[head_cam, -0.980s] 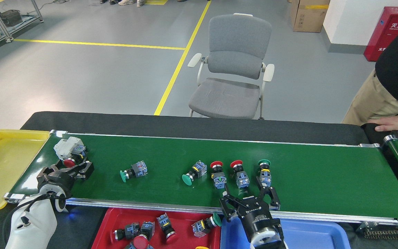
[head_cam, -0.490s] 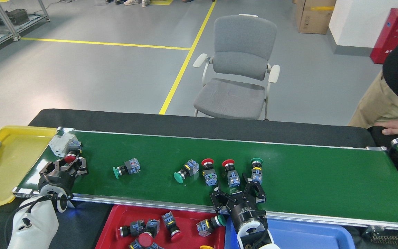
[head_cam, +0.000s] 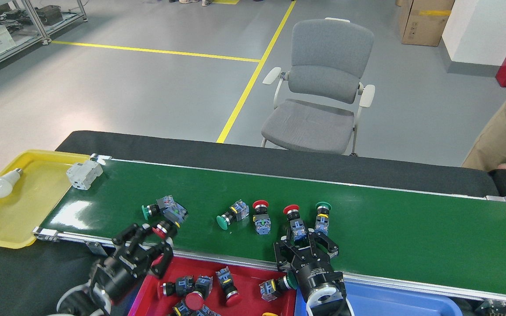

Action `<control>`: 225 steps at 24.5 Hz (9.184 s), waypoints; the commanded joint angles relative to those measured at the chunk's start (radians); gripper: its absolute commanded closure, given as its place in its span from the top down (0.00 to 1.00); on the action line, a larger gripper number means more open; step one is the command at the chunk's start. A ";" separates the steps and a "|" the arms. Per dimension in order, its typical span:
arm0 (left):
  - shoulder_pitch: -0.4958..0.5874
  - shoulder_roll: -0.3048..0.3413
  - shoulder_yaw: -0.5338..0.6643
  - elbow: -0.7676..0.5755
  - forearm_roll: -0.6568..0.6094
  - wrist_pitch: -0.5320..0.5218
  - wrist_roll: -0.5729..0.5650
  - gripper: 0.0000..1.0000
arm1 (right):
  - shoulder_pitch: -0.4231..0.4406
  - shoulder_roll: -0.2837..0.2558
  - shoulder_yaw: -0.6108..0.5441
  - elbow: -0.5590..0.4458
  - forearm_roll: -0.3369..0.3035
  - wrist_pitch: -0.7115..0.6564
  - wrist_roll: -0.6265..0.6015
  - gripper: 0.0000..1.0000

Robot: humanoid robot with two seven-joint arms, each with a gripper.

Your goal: Pick switch part from conveyor to tray

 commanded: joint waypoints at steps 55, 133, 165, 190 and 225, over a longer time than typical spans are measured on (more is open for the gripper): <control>-0.399 0.050 0.097 0.597 0.005 0.163 -0.013 0.08 | 0.441 -0.090 -0.918 -0.187 -0.461 -0.432 -0.082 1.00; 0.290 -0.120 0.136 -0.217 0.014 0.083 -0.040 0.86 | 0.469 -0.093 -0.924 -0.205 -0.461 -0.535 -0.041 1.00; -0.350 0.128 0.308 0.565 0.011 0.470 -0.036 1.00 | 0.402 -0.092 -0.926 -0.213 -0.384 -0.385 -0.013 0.97; -0.529 0.282 0.150 1.119 0.088 0.634 0.267 0.04 | 0.302 -0.135 -0.740 -0.213 -0.381 -0.449 0.022 0.98; 0.382 -0.016 0.137 -0.220 0.069 0.206 0.211 1.00 | 0.322 -0.135 -0.794 -0.214 -0.387 -0.449 0.022 0.98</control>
